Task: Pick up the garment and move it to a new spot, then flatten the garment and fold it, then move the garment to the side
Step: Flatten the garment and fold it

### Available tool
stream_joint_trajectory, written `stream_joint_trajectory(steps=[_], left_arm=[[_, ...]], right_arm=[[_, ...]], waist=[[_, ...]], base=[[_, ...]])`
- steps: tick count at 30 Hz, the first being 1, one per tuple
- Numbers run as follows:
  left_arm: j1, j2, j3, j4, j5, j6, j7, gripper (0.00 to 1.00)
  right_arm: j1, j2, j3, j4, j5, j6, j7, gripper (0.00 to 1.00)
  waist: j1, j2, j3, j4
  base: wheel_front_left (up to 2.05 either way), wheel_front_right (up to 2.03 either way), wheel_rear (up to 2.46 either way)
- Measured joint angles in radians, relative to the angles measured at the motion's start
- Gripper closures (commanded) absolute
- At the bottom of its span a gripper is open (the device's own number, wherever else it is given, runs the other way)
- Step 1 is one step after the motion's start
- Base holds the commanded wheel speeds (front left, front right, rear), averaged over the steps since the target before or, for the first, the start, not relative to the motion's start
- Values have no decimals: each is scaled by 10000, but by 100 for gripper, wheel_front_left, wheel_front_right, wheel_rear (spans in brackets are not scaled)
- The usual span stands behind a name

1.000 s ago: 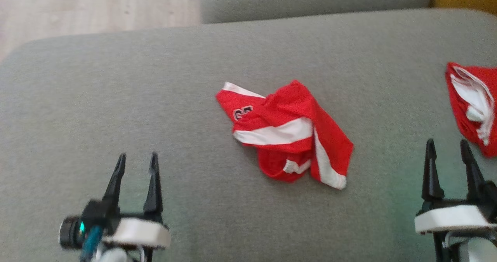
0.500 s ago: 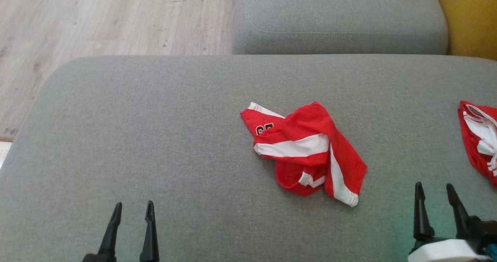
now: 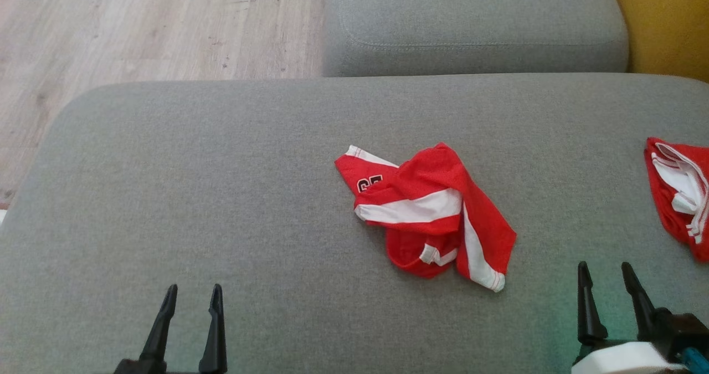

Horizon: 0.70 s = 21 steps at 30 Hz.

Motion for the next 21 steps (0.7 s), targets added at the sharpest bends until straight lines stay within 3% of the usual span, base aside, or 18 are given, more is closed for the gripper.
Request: stream_joint_trajectory(steps=[14, 19, 21], left_arm=[[-107, -159, 255, 148, 261, -412, 0, 0], [-117, -209, 257, 159, 261, -428, 0, 0], [-149, -217, 257, 163, 261, -435, 0, 0]], right_arm=[[-22, -2, 309, -50, 96, 0, 0, 0], [-108, -13, 1407, -27, 389, -2, 105, 0], [-184, -6, 2150, 119, 522, -2, 738, 0]], waist=[[0, 0, 130, -216], [0, 0, 168, -223], [0, 0, 185, -218]], base=[[0, 0, 0], [0, 0, 0], [0, 0, 0]])
